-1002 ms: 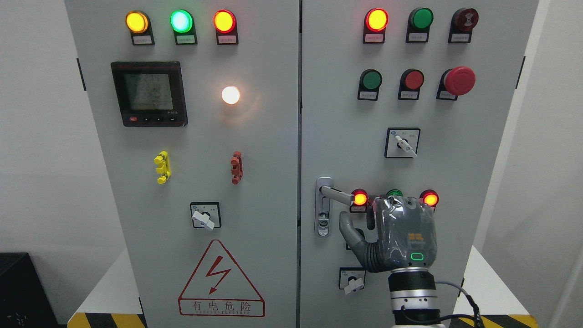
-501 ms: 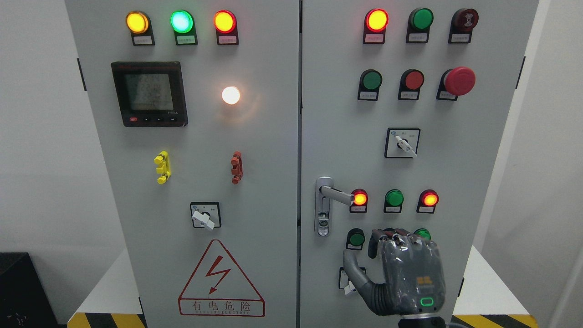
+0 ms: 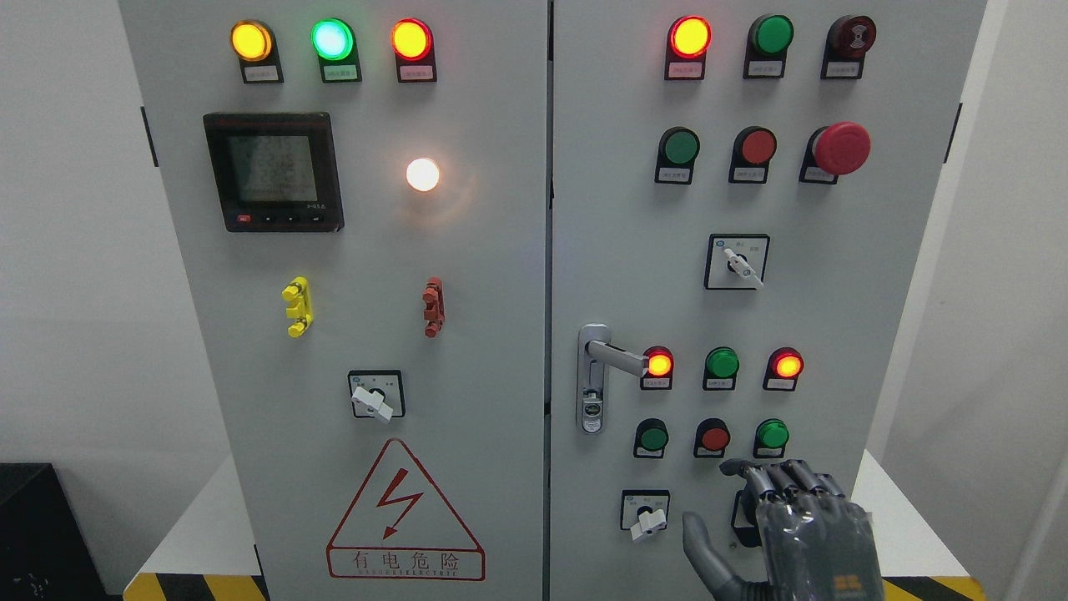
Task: Release door handle
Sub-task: 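Open the right hand and pull it down away from the handle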
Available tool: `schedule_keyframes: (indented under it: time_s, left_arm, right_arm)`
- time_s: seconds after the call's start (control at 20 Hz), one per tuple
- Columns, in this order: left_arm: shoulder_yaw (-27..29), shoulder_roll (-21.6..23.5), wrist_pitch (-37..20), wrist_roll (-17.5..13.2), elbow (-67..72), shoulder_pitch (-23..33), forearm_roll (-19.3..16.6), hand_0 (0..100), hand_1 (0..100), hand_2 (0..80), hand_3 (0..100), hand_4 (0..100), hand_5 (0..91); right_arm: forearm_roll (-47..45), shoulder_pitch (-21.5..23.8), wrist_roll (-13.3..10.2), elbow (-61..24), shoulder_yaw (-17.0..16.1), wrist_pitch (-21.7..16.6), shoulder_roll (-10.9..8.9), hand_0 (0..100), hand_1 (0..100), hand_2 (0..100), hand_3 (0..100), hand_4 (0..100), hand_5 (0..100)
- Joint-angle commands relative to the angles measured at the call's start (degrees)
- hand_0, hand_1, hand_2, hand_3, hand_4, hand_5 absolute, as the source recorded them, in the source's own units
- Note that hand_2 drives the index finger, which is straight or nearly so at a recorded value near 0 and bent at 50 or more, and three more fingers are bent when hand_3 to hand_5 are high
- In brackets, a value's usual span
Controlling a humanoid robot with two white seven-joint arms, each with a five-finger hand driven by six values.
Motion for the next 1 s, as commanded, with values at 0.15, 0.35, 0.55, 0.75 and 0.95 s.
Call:
schedule_keyframes:
  time_s: [0.15,0.35,0.55,0.75,0.95]
  left_arm:
    - [-1.1,0.0,0.0,0.0,-1.0,0.0,0.0,0,0,2.4,9,1,0.0]
    - [-1.1,0.0,0.0,0.0,-1.0,0.0,0.0,0,0,2.4,9,1,0.0]
    - [-1.1,0.0,0.0,0.0,-1.0,0.0,0.0,0,0,2.4,8,1,0.0]
    - [-1.1,0.0,0.0,0.0,-1.0,0.0,0.0,0,0,2.4,8,1,0.0]
    - [-1.1,0.0,0.0,0.0,-0.9,0.0,0.0,0,0,2.4,8,1,0.0]
  right_arm:
    - [-0.8,0.4,-0.8,-4.3,-4.9,-0.4,0.05,32,36,0,0,0,0]
    - [-0.8,-0.5,-1.1,-4.3,-4.6,-0.4,0.23,30,37,0,0,0,0]
    - [-0.8,-3.1,-1.0,-4.3,-4.2,-0.4,0.32,32,37,0,0,0,0]
    - [-0.8,-3.7,-1.0,-4.3,-2.7,-0.3,0.41,33,37,0,0,0,0]
    - [-0.8,-3.7,-1.0,-4.3,-2.6,-0.2,0.41,34,37,0,0,0,0]
